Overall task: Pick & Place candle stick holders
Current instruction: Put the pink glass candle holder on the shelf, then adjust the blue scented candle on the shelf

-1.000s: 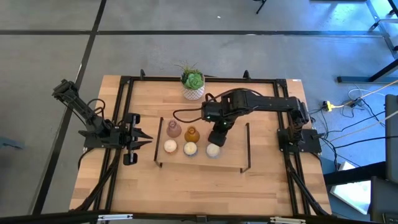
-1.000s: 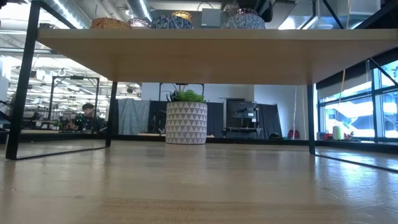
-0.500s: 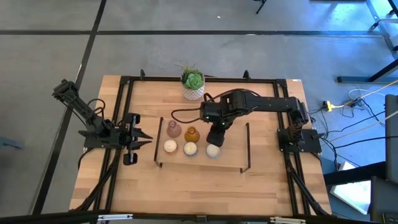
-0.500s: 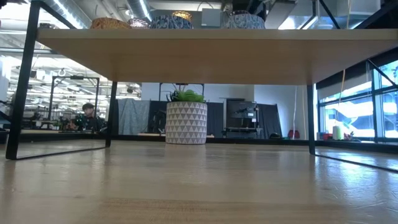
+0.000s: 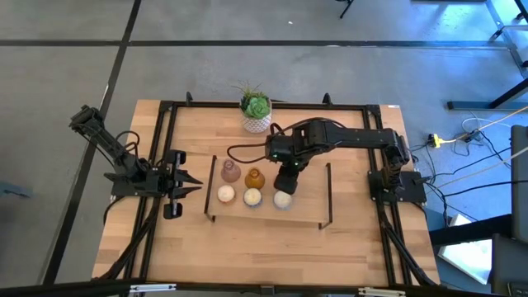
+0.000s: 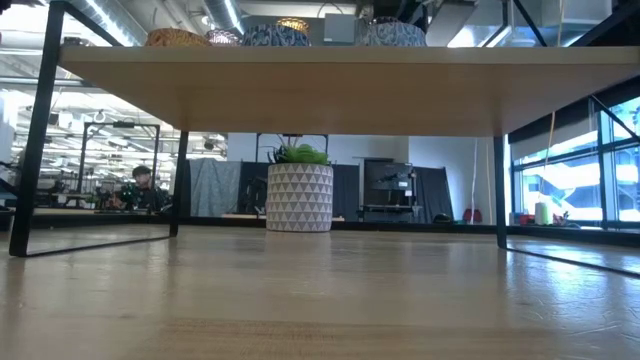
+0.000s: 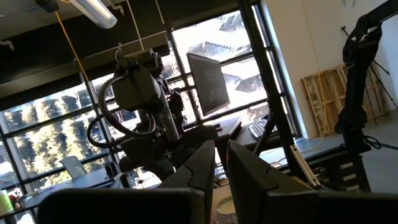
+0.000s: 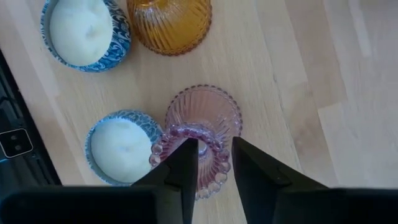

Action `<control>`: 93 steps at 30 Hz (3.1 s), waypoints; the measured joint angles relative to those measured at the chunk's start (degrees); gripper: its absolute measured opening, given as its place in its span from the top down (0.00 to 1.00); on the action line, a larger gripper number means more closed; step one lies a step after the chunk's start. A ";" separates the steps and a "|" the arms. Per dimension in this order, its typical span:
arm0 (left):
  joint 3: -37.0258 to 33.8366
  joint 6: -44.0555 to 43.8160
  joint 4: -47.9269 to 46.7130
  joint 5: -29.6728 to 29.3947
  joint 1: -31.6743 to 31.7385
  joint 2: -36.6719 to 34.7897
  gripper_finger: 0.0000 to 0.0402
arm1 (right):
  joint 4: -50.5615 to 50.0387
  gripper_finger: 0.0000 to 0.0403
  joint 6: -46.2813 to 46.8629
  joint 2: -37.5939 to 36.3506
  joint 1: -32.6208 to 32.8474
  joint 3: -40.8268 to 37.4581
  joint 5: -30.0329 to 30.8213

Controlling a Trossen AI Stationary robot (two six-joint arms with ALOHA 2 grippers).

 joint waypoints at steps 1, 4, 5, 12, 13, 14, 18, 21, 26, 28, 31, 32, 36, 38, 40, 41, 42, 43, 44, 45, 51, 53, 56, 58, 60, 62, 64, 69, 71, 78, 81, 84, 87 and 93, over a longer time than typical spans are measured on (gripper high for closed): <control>0.00 0.00 0.01 0.00 -0.01 0.00 0.91 | -0.01 0.75 0.00 0.00 0.00 0.00 0.03; 0.00 0.00 0.00 0.01 0.00 0.00 0.91 | 0.01 0.75 -0.38 -0.02 0.01 0.02 -0.15; 0.00 0.02 0.00 0.01 -0.02 0.00 0.91 | 0.01 0.75 -0.48 -0.02 0.02 0.02 -0.14; 0.00 0.02 0.00 0.01 -0.01 0.00 0.91 | -0.12 0.75 -2.36 -0.07 0.21 1.55 0.91; 0.00 0.02 0.00 0.01 -0.01 0.00 0.91 | -0.23 0.75 -2.36 -0.12 0.35 2.39 1.19; 0.00 0.02 0.00 -0.02 -0.01 0.00 0.91 | -0.10 0.75 -2.44 -0.17 0.46 3.25 1.19; 0.00 0.02 0.00 -0.03 -0.02 0.00 0.91 | 0.00 0.75 -3.42 -0.15 1.47 7.93 2.12; 0.00 0.02 -0.01 -0.05 -0.01 0.00 0.91 | -0.37 0.75 -3.43 -0.17 2.40 11.70 2.25; 0.00 0.02 -0.07 -0.08 -0.01 0.01 0.91 | 0.46 0.75 -4.76 -0.49 6.44 14.01 2.41; 0.00 0.02 -0.27 -0.08 0.00 0.02 0.91 | -0.37 0.75 -4.92 -0.50 8.98 13.57 2.68; 0.00 0.00 -0.47 -0.08 0.00 0.02 0.91 | -1.10 0.77 -4.94 -0.19 13.15 11.86 5.87; 0.00 0.02 -0.48 -0.08 0.00 0.02 0.91 | -1.13 0.78 -4.88 -0.09 14.55 10.65 8.33; 0.00 -0.02 -0.46 -0.08 0.00 0.02 0.91 | -0.06 0.85 -3.22 -0.02 19.19 4.69 17.05; 0.00 -0.03 -0.46 -0.08 0.00 0.02 0.91 | 0.77 0.91 -2.88 0.00 20.44 1.42 20.24; 0.00 -0.06 -0.46 -0.05 0.00 0.02 0.91 | 2.70 0.97 -2.71 0.00 21.09 -1.94 24.32; 0.00 -0.07 -0.46 -0.05 -0.02 0.02 0.91 | 3.50 0.98 -2.69 0.00 21.26 -3.57 26.61; 0.00 -0.10 -0.46 -0.05 0.00 0.02 0.91 | 4.01 0.99 -2.54 0.00 21.32 -4.79 28.48; 0.00 -0.16 -0.46 -0.05 -0.01 0.02 0.91 | 4.18 0.99 -2.45 0.00 21.32 -5.78 29.57; 0.00 -0.19 -0.46 -0.05 -0.01 0.02 0.91 | 4.31 0.99 -2.46 0.00 21.28 -6.63 29.63; 0.00 -0.18 -0.46 -0.05 -0.01 0.02 0.91 | 4.59 0.99 -2.47 0.00 20.94 -7.33 29.31; 0.00 -0.11 -0.46 -0.08 -0.02 0.02 0.91 | 6.06 1.00 -2.32 0.02 19.59 -8.52 24.76; 0.00 -0.07 -0.46 -0.08 -0.01 0.02 0.91 | 7.60 1.00 -3.12 0.02 19.46 -8.52 20.58; 0.00 -0.07 -0.46 -0.08 -0.01 0.02 0.91 | 9.38 1.00 -3.71 0.02 19.45 -8.52 17.36; 0.00 -0.13 -0.46 -0.08 0.00 0.02 0.91 | 10.04 1.00 -3.78 0.02 19.43 -8.52 17.36; 0.00 -0.13 -0.47 -0.09 0.00 0.02 0.91 | 10.07 1.00 -3.78 0.02 19.47 -8.52 17.42; 0.00 -0.13 -0.47 -0.10 -0.02 0.02 0.91 | 10.04 1.00 -3.76 0.02 19.64 -8.52 17.65; 0.00 -0.14 -0.47 -0.10 -0.01 0.02 0.91 | 10.04 1.00 -3.66 0.02 19.85 -8.52 17.62; 0.00 -0.13 -0.48 -0.10 0.00 0.02 0.91 | 10.08 1.00 -3.61 0.65 19.96 -8.57 17.62; 0.00 -0.13 -0.48 -0.10 -0.02 0.02 0.91 | 10.15 1.00 -3.61 0.62 19.93 -8.57 17.65; 0.00 -0.13 -0.48 -0.08 -0.01 0.02 0.91 | 10.61 1.00 -3.80 1.42 19.96 -8.55 16.44; 0.00 -0.13 -0.48 -0.08 -0.02 0.02 0.91 | 10.53 1.00 -3.80 1.64 19.96 -8.55 16.25; 0.00 -0.13 -0.48 -0.08 -0.01 0.02 0.91 | 10.52 1.00 -3.77 1.62 19.96 -8.55 16.25; 0.00 -0.13 -0.46 -0.08 0.00 0.02 0.91 | 10.46 1.00 -3.74 1.62 19.95 -8.55 15.18; 0.00 -0.09 -0.48 -0.08 -0.02 0.02 0.91 | 10.45 1.00 -3.78 1.62 19.96 -8.55 13.49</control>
